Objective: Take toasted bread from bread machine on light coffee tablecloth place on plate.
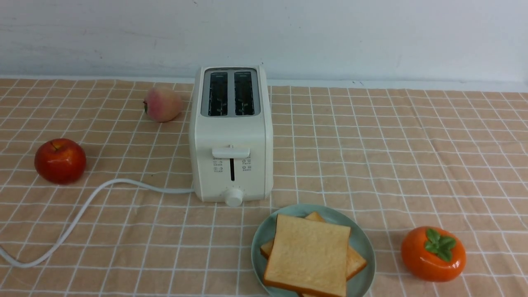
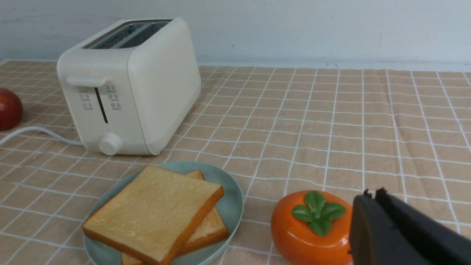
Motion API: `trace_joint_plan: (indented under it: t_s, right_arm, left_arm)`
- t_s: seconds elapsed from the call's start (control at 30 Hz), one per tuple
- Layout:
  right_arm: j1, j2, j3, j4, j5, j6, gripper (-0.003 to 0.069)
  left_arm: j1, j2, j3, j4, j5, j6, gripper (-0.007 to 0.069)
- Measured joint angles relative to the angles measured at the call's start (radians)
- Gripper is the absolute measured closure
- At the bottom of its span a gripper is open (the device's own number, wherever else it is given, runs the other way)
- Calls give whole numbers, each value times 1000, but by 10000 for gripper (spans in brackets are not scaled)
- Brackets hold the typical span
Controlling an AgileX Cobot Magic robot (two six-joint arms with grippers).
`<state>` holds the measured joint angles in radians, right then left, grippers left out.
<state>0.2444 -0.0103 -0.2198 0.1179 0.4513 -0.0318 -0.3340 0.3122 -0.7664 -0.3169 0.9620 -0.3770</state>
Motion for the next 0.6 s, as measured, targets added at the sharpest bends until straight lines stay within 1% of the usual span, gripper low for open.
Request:
trace_joint_plan:
  t_s: [0.17,0.23,0.33,0.4,0.47,0.5,0.53,0.6]
  right_arm:
    - [0,0,0,0,0,0,656]
    - [0,0,0,0,-1,0,655]
    - [0,0,0,0,-1,0,652]
    - [0,0,0,0,-1,0,648]
    - [0,0,0,0,-1,0,646]
    - [0,0,0,0,-1,0,645]
    - [0,0,0,0,-1,0,644]
    - [0,0,0,0,-1,0,642]
  left_arm:
    - [0,-2,28,1,-8,0,638]
    - [6,-26,78,44,-49,19,638]
    - [43,-89,178,173,-208,50,638]
    - [85,-151,298,256,-382,57,638]
    - [120,-199,395,297,-491,61,638]
    - [144,-235,469,326,-585,66,638]
    - [157,-266,530,338,-638,71,638]
    - [170,-308,630,341,-700,76,638]
